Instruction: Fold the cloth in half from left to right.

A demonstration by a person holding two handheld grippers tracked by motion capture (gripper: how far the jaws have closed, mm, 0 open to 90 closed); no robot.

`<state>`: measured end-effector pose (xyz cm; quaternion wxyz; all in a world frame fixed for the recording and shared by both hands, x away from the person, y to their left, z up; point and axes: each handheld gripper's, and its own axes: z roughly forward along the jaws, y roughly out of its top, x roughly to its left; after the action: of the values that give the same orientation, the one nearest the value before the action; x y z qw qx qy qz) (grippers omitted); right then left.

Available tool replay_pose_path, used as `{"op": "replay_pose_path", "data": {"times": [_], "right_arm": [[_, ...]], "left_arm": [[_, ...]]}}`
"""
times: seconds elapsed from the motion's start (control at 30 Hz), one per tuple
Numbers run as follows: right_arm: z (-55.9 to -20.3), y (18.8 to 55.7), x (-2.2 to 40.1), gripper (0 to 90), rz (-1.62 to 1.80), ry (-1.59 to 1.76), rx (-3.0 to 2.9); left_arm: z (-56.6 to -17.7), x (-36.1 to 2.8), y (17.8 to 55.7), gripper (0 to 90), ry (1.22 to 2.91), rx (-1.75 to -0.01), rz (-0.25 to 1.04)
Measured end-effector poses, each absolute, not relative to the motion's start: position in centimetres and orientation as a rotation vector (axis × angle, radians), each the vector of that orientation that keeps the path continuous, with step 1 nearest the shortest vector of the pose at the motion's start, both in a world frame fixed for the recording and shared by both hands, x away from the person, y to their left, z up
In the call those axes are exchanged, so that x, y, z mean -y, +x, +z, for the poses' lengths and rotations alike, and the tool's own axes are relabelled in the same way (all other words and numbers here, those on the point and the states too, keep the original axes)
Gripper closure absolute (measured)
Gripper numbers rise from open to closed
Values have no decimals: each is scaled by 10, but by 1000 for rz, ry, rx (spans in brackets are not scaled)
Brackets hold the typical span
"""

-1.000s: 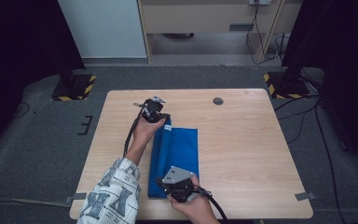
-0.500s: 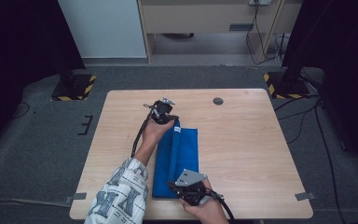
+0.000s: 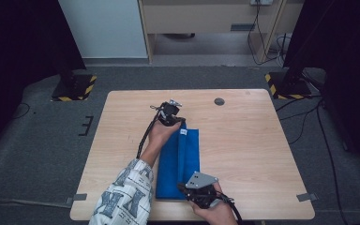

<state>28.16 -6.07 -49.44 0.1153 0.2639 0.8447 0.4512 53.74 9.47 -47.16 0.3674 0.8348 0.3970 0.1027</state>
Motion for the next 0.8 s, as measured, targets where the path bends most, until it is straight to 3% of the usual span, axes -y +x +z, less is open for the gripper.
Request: {"op": "replay_pose_path", "data": {"times": [0.8], "right_arm": [[-502,279,80,868,1271,827,-2486]], "left_arm": [[-486,-73,536,884,2148,-1009,193]]}}
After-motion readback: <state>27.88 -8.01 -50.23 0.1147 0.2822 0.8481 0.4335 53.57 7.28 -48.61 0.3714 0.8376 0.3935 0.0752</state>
